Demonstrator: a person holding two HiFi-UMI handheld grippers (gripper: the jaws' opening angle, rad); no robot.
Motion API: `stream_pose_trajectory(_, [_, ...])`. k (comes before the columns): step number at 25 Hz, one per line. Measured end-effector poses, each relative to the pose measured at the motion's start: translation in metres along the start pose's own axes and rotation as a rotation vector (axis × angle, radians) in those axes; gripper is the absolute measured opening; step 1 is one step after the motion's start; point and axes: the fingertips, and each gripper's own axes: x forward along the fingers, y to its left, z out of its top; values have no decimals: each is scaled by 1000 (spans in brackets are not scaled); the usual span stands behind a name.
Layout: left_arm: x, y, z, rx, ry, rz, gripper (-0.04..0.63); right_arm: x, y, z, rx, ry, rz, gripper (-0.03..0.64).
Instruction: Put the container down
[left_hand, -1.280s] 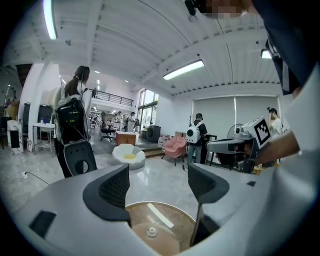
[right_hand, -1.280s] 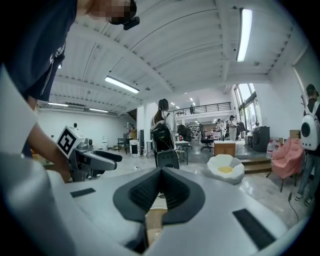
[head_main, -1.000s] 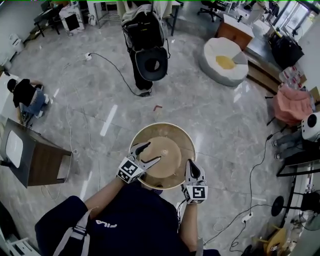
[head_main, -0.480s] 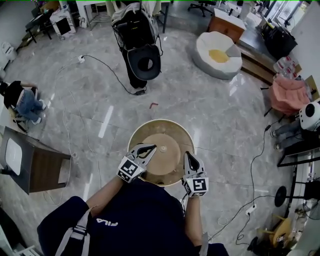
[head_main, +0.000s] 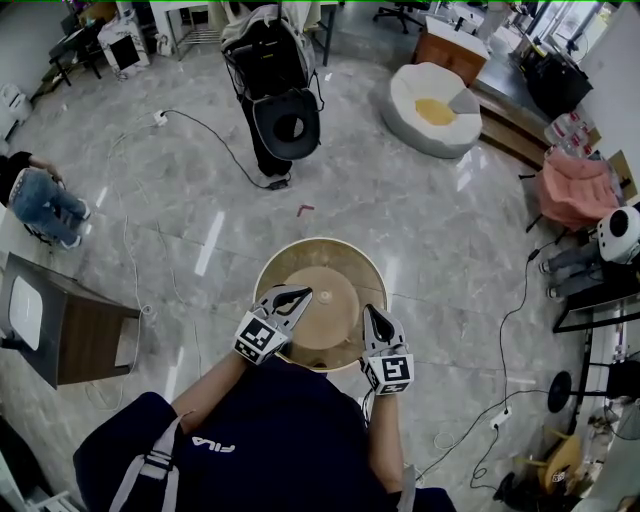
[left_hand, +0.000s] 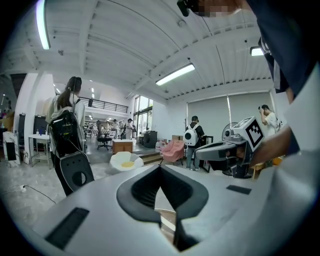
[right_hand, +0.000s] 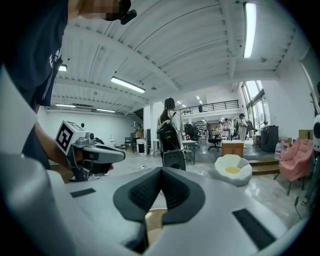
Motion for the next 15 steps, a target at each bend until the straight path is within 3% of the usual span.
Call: stream_pose_trajectory(15, [-13, 3, -15, -11, 35, 9, 25, 2, 16, -5, -7, 16, 22, 26])
